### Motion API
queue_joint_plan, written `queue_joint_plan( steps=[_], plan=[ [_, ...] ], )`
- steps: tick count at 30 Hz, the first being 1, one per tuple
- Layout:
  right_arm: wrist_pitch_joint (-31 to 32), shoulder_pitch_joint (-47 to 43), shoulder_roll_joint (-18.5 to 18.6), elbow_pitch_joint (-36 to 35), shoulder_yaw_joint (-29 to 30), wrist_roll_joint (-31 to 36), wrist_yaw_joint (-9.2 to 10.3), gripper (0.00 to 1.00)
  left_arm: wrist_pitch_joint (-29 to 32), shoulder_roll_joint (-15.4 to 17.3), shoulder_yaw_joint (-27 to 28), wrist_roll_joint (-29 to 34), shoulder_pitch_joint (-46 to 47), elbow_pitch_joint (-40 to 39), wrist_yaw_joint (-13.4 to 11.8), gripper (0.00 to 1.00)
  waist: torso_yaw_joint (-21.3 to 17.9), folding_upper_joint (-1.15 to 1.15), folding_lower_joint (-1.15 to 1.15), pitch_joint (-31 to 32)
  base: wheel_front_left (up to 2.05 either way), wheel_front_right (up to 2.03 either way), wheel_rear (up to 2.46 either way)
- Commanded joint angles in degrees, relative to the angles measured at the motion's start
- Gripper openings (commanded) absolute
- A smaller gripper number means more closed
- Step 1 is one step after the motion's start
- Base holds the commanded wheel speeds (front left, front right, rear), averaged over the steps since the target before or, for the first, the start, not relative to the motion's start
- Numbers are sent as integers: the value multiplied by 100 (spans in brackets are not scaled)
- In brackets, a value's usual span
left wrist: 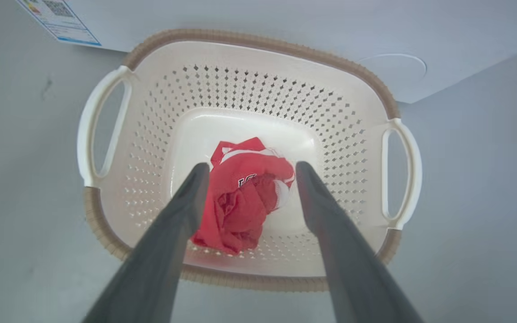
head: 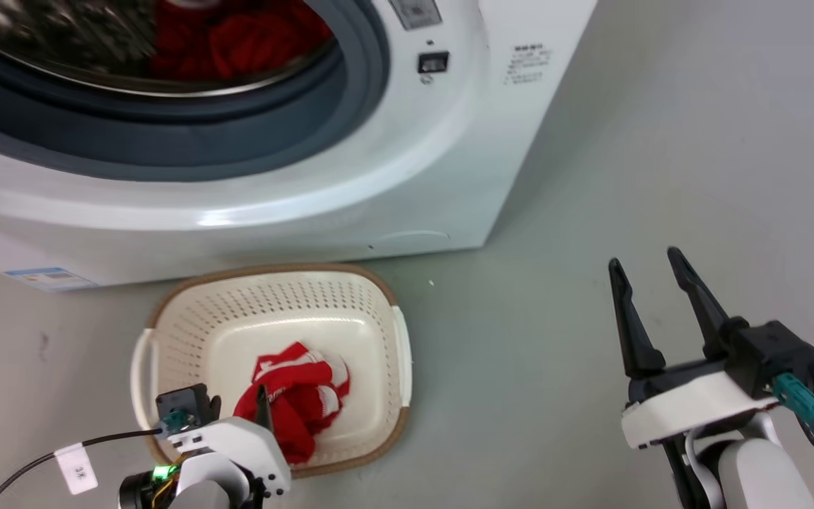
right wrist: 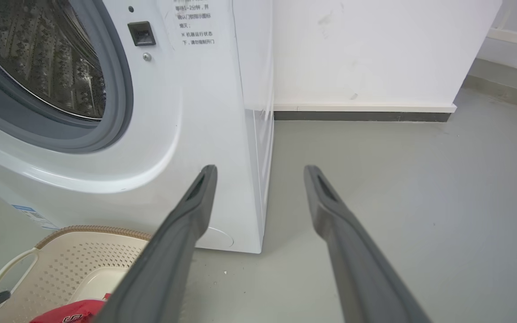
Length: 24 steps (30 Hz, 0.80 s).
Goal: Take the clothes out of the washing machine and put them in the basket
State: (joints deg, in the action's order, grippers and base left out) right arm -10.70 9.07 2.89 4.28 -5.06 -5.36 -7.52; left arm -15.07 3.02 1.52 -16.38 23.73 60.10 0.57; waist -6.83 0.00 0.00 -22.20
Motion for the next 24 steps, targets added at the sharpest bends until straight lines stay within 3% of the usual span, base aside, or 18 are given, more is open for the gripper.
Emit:
queue_joint_plan(
  steps=[1,6,15,24],
  plan=[
    [45,-156,-5,-46,65,30,5,100,-15,-18,-177,-78,-110,-230,50,100,340,0,0,440,0,0,0],
    [198,-457,-6,-192,228,115,5,100,-16,-15,-772,-237,-355,-1244,-73,100,568,0,0,815,0,0,0],
    [395,-892,-6,-418,334,191,5,100,-16,-15,-1478,27,-819,-3344,-585,100,733,0,0,1361,0,0,0],
    [505,-1203,-6,-727,433,166,5,100,-15,-14,-1818,284,-1032,-4334,-770,100,883,0,0,1582,0,0,0]
  ],
)
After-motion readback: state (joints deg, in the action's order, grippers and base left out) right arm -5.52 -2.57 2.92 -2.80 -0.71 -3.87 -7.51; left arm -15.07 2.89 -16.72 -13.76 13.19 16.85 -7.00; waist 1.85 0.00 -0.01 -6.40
